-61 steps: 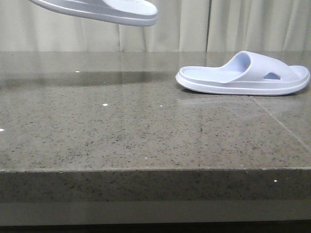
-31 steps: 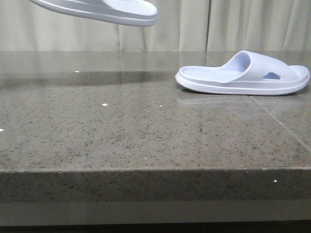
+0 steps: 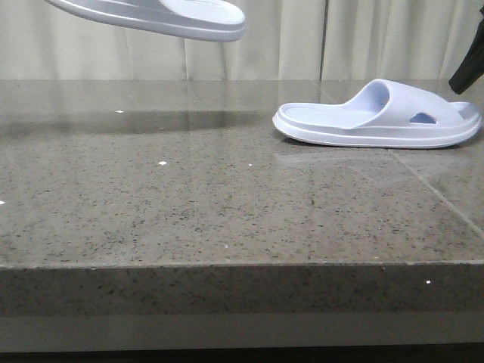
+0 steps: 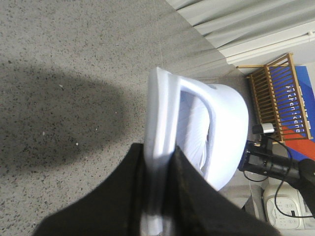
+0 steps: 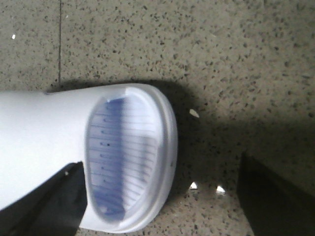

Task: Insert blue slippers together front up
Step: 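Lower the right gripper onto the heel of the other slipper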

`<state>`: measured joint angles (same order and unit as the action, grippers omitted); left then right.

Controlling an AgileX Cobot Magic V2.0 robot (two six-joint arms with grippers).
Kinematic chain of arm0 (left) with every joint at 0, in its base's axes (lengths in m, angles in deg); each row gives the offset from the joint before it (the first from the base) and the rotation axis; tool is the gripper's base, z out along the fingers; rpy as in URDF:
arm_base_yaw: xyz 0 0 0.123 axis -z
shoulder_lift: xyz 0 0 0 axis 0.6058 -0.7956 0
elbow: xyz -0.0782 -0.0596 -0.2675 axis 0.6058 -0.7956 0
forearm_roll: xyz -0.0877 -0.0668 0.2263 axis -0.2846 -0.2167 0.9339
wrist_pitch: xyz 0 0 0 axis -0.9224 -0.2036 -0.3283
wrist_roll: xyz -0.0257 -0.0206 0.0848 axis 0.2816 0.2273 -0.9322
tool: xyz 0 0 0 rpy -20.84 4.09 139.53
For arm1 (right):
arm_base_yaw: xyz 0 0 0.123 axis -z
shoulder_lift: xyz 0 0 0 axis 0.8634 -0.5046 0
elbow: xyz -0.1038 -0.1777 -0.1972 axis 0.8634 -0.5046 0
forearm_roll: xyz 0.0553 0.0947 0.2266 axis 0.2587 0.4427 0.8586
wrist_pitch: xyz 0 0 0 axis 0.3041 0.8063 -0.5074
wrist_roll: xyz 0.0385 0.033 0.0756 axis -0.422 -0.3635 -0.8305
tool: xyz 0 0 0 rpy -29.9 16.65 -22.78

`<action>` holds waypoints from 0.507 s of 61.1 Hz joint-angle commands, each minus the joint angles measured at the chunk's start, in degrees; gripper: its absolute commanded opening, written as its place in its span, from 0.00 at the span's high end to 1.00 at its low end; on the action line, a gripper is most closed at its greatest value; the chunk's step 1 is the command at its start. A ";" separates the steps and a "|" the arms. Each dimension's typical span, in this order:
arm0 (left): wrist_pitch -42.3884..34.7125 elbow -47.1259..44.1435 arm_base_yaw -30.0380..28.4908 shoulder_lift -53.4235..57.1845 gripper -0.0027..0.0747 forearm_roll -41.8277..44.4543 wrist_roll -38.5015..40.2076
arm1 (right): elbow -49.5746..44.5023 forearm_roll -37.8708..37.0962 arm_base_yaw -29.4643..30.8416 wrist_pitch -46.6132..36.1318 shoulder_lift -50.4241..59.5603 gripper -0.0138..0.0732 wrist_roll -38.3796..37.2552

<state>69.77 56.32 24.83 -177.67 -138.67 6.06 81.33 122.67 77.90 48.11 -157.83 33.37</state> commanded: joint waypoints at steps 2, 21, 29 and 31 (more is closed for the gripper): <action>4.76 1.34 0.06 3.11 0.99 -5.16 0.36 | 2.00 3.28 0.42 0.77 1.26 0.15 1.04; 4.76 1.34 0.06 3.11 0.99 -5.16 0.36 | 2.05 3.70 0.42 0.33 -0.44 0.43 1.04; 4.76 1.34 0.06 3.11 0.99 -5.16 0.36 | 2.05 6.39 0.42 0.70 -1.75 0.43 1.21; 4.76 1.34 0.06 3.11 0.99 -5.16 0.36 | 2.05 7.44 0.42 0.97 -2.27 0.43 1.22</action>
<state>69.77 56.32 24.83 -177.67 -138.67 6.06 81.77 125.87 77.98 48.41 -161.54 33.87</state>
